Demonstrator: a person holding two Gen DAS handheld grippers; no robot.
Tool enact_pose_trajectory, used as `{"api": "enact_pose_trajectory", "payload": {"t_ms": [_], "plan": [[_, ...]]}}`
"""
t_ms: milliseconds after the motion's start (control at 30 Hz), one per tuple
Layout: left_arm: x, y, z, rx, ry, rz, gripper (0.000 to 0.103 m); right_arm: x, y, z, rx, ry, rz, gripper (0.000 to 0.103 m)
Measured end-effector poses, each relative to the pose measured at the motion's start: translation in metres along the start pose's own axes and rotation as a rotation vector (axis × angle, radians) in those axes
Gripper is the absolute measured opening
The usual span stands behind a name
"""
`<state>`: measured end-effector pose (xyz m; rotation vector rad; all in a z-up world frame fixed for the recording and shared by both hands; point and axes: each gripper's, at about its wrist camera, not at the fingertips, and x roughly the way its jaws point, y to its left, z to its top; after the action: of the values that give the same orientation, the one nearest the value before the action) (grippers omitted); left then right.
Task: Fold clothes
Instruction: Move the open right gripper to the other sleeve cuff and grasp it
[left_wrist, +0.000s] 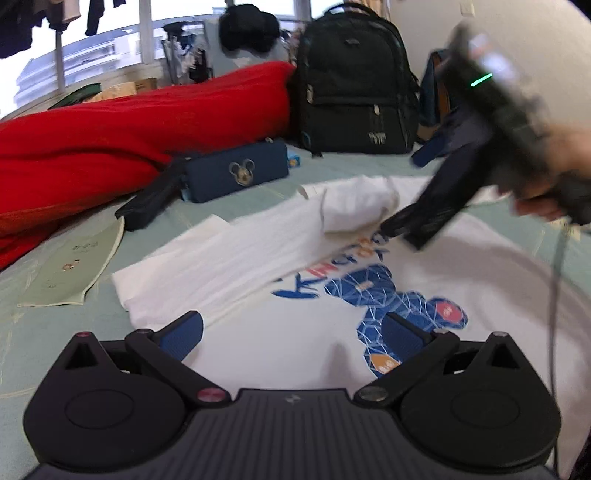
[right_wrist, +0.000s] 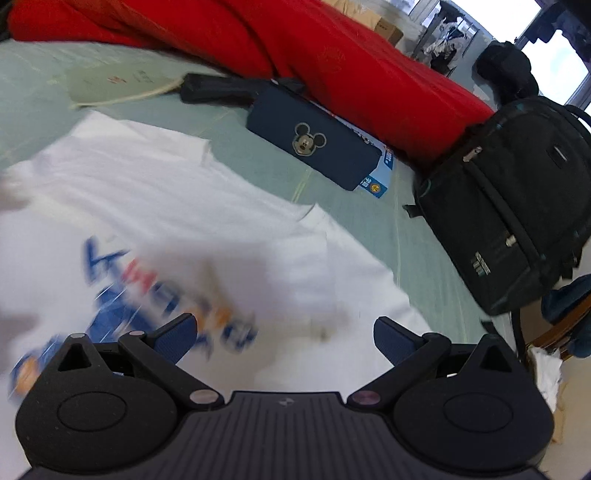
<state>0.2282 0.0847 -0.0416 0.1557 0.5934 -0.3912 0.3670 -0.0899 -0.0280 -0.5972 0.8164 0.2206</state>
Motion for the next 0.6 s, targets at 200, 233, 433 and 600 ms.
{"api": "enact_pose_trajectory", "payload": {"t_ms": [200, 233, 433, 600], "plan": [[0.0, 0.012, 0.0, -0.039, -0.006, -0.008, 0.102, 0.046, 0.0, 0.025, 0.023, 0.062, 0.039, 0.103], [0.001, 0.013, 0.0, -0.042, -0.003, -0.006, 0.102, 0.05, 0.001, 0.026, 0.027, 0.069, 0.057, 0.103], [0.007, 0.015, -0.001, -0.051, 0.013, 0.005, 0.102, 0.056, -0.001, 0.026, 0.042, 0.067, 0.009, 0.103], [0.007, 0.016, -0.001, -0.051, 0.011, 0.004, 0.102, 0.056, -0.028, 0.016, 0.11, 0.069, -0.08, 0.103]]}}
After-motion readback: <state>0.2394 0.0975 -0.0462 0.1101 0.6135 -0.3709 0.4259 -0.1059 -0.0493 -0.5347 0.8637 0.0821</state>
